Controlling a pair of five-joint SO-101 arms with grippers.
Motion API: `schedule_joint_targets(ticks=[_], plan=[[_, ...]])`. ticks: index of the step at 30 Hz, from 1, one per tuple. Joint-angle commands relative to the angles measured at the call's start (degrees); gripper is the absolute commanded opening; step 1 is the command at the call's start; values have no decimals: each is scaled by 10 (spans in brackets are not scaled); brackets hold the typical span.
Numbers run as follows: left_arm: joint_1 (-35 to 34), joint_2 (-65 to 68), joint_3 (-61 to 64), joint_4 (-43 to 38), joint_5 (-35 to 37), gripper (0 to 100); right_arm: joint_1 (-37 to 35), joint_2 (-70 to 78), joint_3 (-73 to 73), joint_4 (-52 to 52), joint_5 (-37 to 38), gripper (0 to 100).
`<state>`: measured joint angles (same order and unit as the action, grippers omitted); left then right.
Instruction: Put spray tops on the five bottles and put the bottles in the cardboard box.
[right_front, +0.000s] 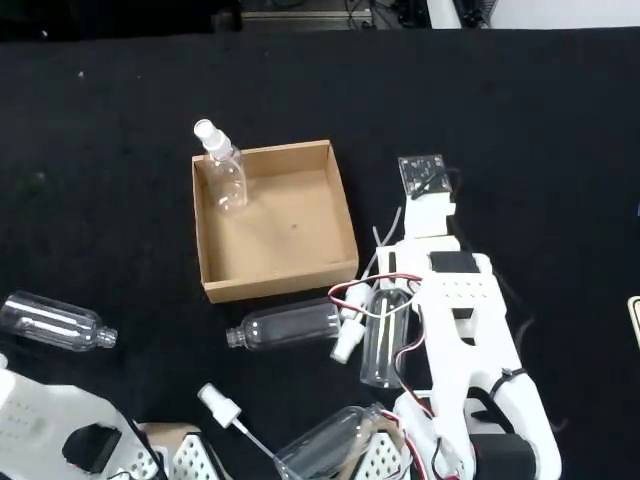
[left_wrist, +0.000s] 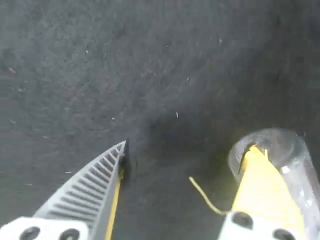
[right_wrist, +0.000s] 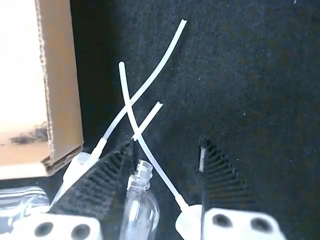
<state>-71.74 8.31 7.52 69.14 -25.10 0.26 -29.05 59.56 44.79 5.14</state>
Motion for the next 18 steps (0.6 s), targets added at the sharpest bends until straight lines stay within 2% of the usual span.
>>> schedule_joint_targets(ticks=[1, 6, 10, 13, 16, 18], plan=[[15, -21, -164, 120, -53, 331, -10, -30, -1, -9, 0, 170], [110, -24, -258, 200, -59, 331, -11, -34, 8, -12, 0, 170], [178, 3, -218, 171, -62, 331, -11, -34, 16, -13, 0, 170], [176, 26, -176, 125, -63, 331, -11, -34, 16, -13, -1, 170], [133, 40, -134, 66, -65, 331, -11, -34, 14, -13, 0, 170], [103, 42, -113, 37, -98, 331, -11, -34, 13, -13, 0, 170]])
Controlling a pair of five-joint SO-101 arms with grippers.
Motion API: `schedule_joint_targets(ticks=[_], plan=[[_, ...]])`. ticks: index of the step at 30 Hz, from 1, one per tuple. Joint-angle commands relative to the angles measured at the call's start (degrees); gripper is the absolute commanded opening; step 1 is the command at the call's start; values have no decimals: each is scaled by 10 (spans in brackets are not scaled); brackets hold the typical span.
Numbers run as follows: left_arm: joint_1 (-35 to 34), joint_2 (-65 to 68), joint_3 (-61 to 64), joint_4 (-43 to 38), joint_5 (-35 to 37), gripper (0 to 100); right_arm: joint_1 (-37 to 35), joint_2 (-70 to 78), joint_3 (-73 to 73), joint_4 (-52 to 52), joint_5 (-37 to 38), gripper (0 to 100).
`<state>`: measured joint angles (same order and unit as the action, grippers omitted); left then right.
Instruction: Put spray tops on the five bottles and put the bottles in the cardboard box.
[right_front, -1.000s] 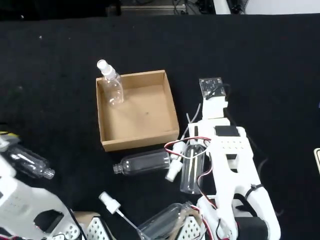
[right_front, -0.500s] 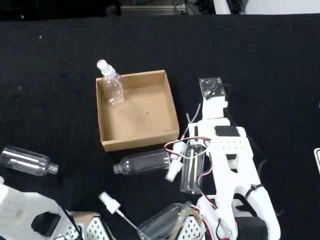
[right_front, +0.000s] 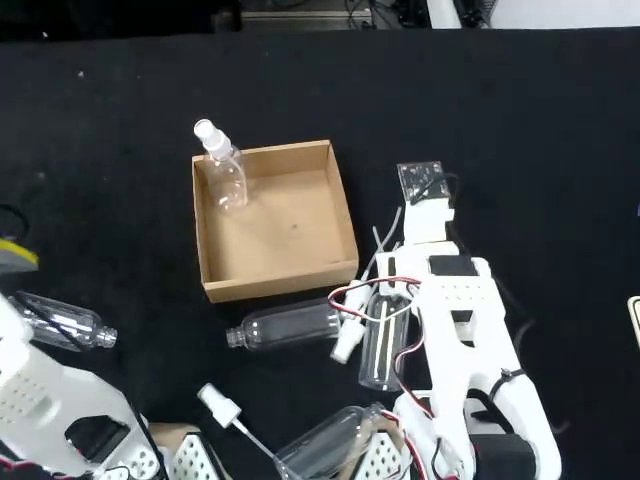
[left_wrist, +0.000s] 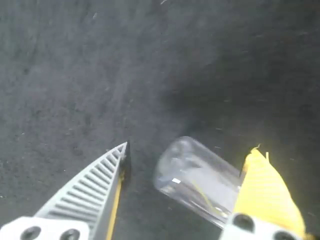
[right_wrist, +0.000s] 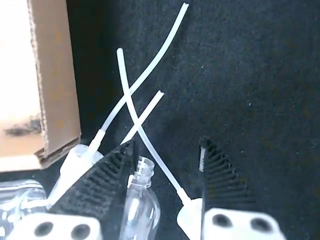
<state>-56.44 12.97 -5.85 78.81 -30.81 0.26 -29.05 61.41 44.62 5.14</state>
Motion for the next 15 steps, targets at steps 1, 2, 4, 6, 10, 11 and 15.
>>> schedule_joint_targets(ticks=[1, 2, 4, 6, 10, 11, 15], plan=[[-61, -4, 29, -67, -65, 331, -9, -34, -6, -11, 0, 170], [-71, -1, 40, -70, -90, 331, -9, -34, -6, -11, 0, 170], [-87, 1, 58, -71, -137, 331, -9, -34, -6, -12, 0, 170], [-105, 0, 67, -71, -178, 331, -10, -34, -6, -15, 0, 170], [-129, -4, 63, -71, -234, 331, -8, -34, -2, -27, 0, 170], [-132, -4, 63, -71, -244, 331, -8, -34, -2, -27, 0, 170], [-145, -12, 43, -64, -278, 331, -7, -34, -3, -27, 0, 170]])
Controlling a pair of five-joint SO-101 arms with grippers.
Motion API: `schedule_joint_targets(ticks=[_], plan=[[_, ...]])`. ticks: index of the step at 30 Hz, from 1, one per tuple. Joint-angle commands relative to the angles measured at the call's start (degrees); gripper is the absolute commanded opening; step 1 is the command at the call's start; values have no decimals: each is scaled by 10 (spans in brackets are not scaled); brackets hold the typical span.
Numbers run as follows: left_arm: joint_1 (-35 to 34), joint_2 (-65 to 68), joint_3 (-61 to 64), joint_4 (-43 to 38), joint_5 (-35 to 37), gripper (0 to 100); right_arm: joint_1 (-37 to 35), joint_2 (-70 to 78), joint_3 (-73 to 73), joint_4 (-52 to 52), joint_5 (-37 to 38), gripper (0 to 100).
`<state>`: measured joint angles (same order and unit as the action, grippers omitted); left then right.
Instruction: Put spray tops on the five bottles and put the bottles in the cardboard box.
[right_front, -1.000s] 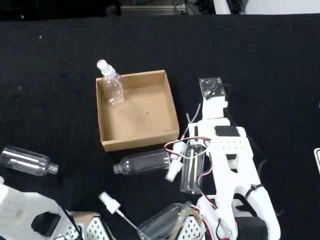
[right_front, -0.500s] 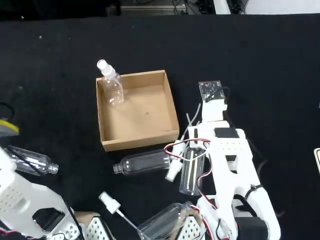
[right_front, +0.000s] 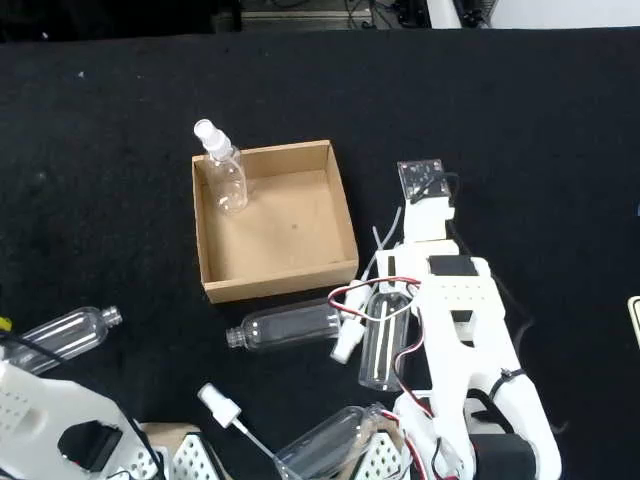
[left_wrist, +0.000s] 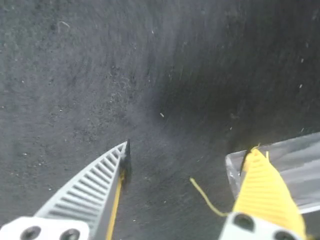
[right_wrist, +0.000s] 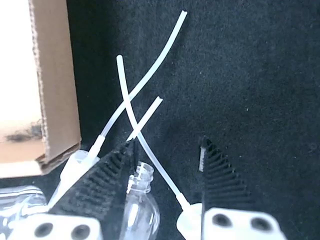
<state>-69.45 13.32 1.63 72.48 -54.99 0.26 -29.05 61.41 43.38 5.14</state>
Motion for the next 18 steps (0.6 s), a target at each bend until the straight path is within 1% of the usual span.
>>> schedule_joint_targets(ticks=[1, 4, 5, 8, 10, 12, 14, 18], plan=[[-18, -25, -46, 6, -42, 331, -7, -34, -3, -15, 0, 170], [-18, -66, -89, 53, -46, 331, -7, -34, -3, -15, 0, 170], [-15, -83, -99, 76, -64, 331, -7, -34, -3, -15, 0, 170], [15, -123, -99, 144, -179, 331, -7, -34, -2, -15, 0, 170], [40, -151, -77, 190, -251, 331, -9, -33, -2, -13, 0, 170], [78, -179, -54, 227, -303, 331, -10, -33, -2, -12, 0, 170], [114, -205, -29, 236, -322, 331, -11, -34, -2, -11, 0, 170], [195, -248, 40, 236, -323, 331, -11, -34, -2, -11, 0, 170]])
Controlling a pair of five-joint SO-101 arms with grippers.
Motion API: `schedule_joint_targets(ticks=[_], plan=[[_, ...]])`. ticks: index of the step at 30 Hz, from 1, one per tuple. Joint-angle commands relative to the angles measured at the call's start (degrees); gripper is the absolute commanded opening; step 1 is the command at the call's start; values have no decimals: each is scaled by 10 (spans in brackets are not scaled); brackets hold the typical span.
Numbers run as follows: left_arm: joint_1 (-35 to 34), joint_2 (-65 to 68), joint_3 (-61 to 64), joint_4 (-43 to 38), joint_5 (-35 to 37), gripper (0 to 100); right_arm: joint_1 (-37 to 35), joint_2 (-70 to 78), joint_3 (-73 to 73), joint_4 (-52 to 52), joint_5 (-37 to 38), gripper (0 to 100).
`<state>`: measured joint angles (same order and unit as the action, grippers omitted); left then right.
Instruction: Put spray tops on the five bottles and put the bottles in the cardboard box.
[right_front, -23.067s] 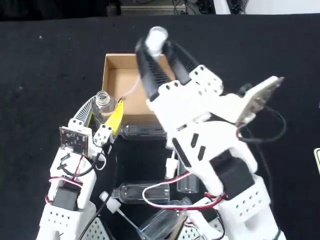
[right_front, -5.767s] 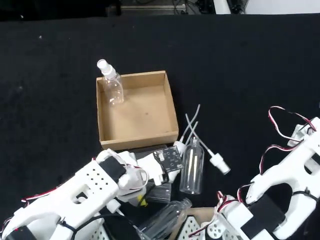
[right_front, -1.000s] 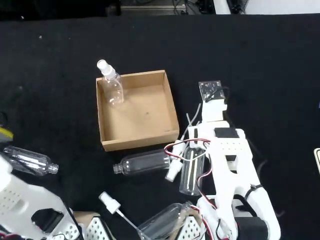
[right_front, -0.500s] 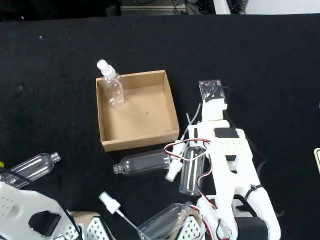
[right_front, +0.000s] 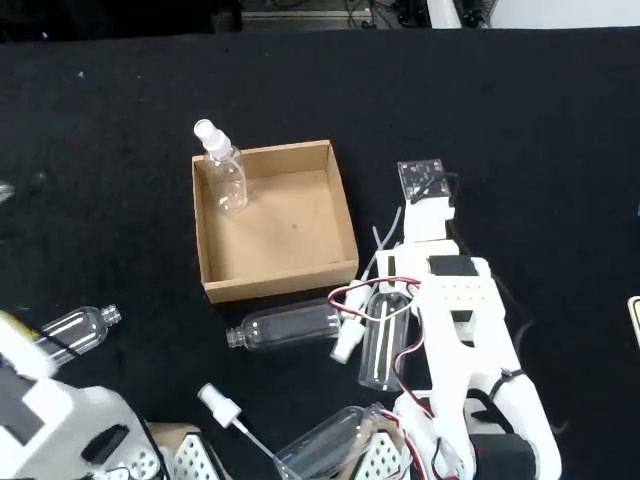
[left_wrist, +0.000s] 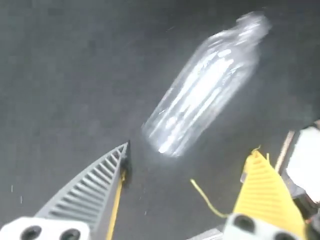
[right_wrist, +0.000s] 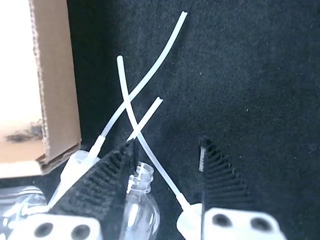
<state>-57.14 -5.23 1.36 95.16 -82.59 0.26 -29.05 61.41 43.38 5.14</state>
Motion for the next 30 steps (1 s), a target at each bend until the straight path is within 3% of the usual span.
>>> schedule_joint_targets(ticks=[1, 6, 11, 18, 25, 30], plan=[[93, -69, 58, 7, -47, 331, -11, -34, -2, -11, 0, 170], [159, -82, 159, -114, -41, 332, -11, -34, -2, -13, 0, 170], [160, -84, 254, -243, -67, 333, -8, -32, -2, -14, 0, 170], [124, -76, 275, -254, -135, 333, -8, -31, -2, -14, 0, 170], [120, -76, 343, -342, -130, 333, -8, -30, -2, -15, 0, 170], [133, -76, 364, -359, -96, 332, -8, -30, -2, -15, -2, 170]])
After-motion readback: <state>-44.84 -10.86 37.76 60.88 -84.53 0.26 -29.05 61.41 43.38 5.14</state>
